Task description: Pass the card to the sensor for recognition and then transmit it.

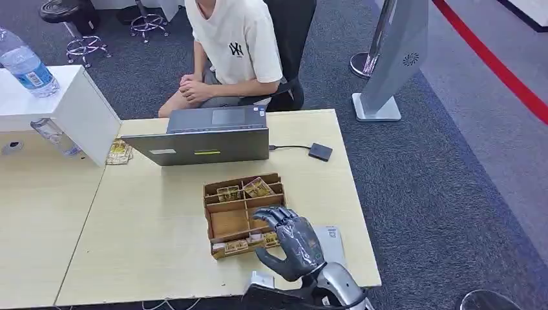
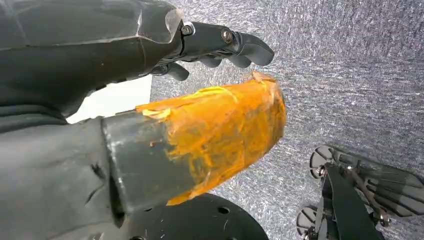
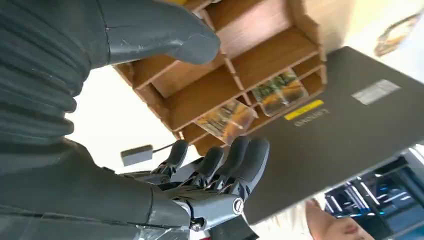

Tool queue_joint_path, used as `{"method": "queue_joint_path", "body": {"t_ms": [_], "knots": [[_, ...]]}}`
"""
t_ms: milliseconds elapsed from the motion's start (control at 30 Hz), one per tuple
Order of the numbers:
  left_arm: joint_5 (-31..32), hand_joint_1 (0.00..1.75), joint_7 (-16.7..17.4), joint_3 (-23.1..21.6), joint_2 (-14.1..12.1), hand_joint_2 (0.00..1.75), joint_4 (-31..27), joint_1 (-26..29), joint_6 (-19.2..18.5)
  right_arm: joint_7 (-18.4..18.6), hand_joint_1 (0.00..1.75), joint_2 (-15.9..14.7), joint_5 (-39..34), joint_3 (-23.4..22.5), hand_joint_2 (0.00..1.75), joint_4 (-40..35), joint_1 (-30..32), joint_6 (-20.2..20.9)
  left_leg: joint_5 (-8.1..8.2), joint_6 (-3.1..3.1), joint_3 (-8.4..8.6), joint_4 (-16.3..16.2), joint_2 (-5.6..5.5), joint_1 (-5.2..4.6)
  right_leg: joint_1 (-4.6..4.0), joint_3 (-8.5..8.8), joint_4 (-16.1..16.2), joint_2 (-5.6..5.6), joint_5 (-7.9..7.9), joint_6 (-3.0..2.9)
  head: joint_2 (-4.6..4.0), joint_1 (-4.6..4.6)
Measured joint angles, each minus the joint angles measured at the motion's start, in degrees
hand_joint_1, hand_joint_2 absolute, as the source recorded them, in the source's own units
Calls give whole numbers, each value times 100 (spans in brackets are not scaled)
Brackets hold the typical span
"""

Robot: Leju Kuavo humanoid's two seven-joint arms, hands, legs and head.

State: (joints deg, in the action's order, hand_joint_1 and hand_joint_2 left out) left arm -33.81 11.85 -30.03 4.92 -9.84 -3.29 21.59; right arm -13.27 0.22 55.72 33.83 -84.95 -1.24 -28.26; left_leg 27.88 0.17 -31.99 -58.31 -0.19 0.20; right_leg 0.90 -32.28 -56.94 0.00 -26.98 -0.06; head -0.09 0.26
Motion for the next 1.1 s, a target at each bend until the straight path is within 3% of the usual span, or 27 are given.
{"method": "queue_joint_path", "body": {"t_ms": [333, 1100], "knots": [[0, 0, 15, 0, -2, 0, 0, 0, 0, 177, 72, 4, 338, 13, 175, 365, -16, -214, 0, 0, 0, 0, 0, 0, 0, 0, 0, 0, 0, 0, 0, 0], [-66, 0, 22, 0, -2, 0, 0, 2, 2, 181, 73, -20, 317, -28, 175, 594, -87, -155, 0, 0, 0, 0, 0, 0, 0, 0, 0, 0, 0, 0, 0, 0]]}}
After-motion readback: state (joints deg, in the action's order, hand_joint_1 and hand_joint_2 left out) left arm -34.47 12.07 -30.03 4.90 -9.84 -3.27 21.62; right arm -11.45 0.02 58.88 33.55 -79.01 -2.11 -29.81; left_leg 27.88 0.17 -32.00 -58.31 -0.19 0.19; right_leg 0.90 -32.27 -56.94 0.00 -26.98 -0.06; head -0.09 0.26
